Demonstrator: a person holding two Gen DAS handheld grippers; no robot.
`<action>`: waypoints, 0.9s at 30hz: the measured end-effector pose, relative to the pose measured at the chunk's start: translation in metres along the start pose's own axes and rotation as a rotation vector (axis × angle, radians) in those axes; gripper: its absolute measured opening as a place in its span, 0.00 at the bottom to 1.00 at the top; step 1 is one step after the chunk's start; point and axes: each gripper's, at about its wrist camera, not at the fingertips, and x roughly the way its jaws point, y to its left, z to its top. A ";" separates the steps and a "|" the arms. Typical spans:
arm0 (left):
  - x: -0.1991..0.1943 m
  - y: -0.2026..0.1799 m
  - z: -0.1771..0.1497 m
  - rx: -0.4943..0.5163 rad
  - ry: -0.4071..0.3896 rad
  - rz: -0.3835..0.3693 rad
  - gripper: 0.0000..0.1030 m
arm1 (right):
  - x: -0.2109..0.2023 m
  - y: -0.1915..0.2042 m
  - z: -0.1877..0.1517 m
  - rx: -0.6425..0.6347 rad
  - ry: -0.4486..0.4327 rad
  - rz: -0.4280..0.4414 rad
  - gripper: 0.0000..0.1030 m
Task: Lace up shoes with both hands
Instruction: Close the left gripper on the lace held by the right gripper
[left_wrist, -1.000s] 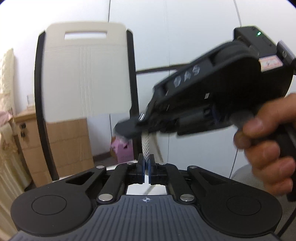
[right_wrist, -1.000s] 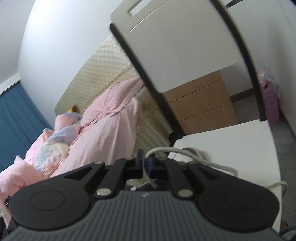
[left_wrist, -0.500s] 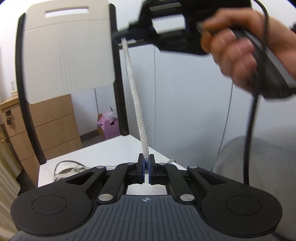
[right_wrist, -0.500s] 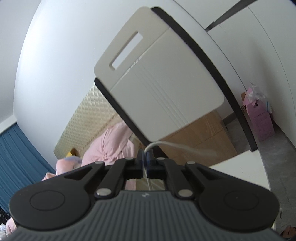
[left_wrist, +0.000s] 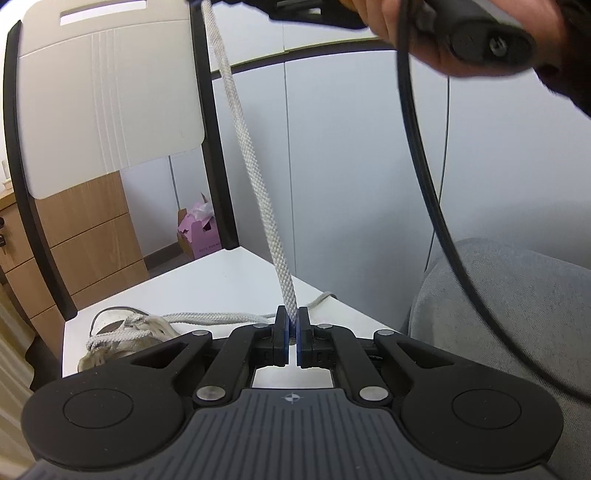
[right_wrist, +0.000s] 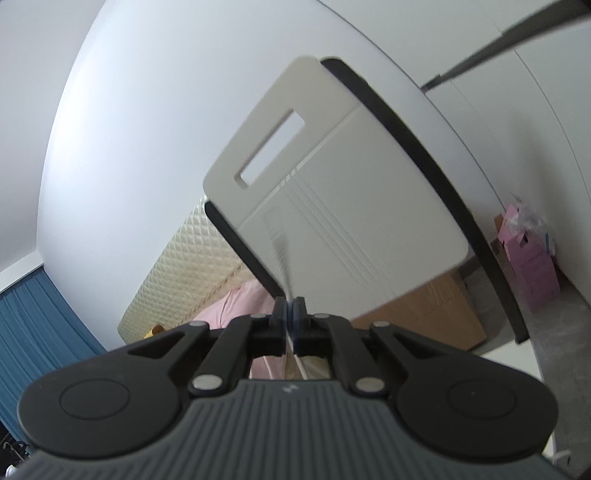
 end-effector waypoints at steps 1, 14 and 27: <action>0.002 0.002 0.000 0.000 -0.002 0.000 0.04 | 0.000 0.002 0.003 -0.009 -0.005 -0.002 0.04; -0.025 0.016 0.010 -0.134 -0.203 0.003 0.72 | -0.001 0.012 -0.018 -0.193 0.107 -0.037 0.03; -0.034 0.034 0.014 -0.235 -0.255 0.079 0.56 | -0.013 -0.008 -0.113 -0.161 0.362 -0.070 0.03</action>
